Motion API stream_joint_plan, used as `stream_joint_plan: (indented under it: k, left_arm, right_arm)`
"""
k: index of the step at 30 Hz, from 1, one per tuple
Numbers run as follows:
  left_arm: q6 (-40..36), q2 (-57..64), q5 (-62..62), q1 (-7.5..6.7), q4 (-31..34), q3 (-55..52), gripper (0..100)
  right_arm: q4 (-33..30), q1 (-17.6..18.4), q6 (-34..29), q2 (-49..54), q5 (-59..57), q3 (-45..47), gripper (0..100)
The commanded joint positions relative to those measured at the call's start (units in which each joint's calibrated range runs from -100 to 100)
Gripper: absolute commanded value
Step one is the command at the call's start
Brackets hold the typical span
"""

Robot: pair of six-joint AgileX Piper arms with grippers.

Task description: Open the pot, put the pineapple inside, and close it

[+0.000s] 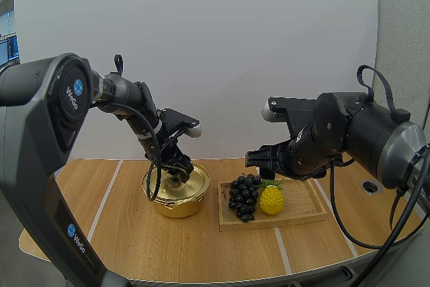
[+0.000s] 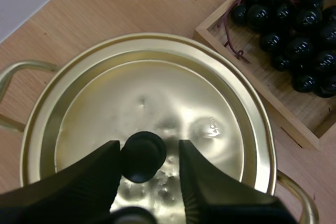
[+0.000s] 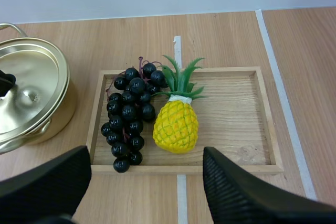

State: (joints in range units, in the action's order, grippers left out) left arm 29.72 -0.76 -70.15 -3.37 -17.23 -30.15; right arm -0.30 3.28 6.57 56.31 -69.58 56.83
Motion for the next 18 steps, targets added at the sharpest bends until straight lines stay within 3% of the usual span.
stream_joint_plan:
  k: [1, 9, 18]
  left_arm:
    - [-0.1, 0.0, -3.7, -0.25, 0.0, 0.5, 0]
    - [-0.1, 2.6, -5.3, -0.25, 0.0, 0.5, 0]
    - [-4.1, 17.5, -13.1, -0.25, 1.5, 8.3, 0]
  right_arm:
    - [-0.4, -0.2, 0.4, 0.3, 1.0, -0.3, 100]
    - [-0.4, -0.2, 0.4, 0.3, 1.0, -0.3, 100]
    - [-0.4, -0.2, 0.4, 0.3, 1.0, -0.3, 100]
